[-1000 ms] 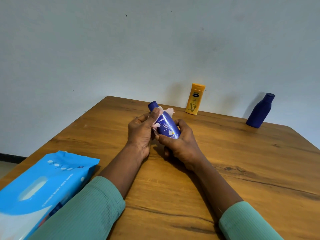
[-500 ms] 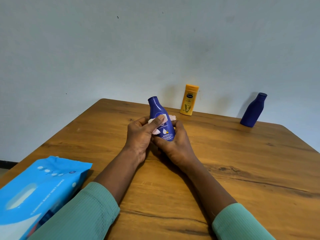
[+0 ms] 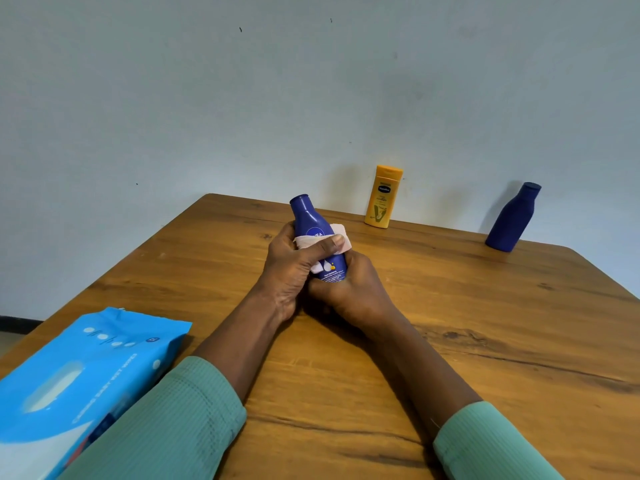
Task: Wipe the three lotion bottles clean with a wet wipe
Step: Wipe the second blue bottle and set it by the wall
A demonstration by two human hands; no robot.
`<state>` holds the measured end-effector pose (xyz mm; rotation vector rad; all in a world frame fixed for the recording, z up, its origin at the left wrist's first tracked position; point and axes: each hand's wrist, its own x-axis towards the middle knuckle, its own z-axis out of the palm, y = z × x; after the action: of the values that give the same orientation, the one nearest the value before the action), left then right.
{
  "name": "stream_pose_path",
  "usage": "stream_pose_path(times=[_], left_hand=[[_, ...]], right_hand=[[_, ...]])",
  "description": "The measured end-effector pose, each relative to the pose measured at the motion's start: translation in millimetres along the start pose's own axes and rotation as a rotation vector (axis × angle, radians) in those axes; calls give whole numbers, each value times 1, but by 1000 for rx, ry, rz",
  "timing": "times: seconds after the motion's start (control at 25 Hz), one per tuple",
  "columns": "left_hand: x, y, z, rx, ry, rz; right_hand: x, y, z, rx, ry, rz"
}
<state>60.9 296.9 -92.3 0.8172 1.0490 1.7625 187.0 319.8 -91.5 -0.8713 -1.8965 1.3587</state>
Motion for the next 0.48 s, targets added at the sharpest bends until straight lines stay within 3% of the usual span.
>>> stream_pose_path(times=[0.2, 0.48], left_hand=[[-2, 3, 5, 261, -75, 85], [0, -1, 0, 499, 79, 256]], right_hand=[[-4, -5, -6, 204, -57, 111], [-5, -4, -5, 229, -42, 63]])
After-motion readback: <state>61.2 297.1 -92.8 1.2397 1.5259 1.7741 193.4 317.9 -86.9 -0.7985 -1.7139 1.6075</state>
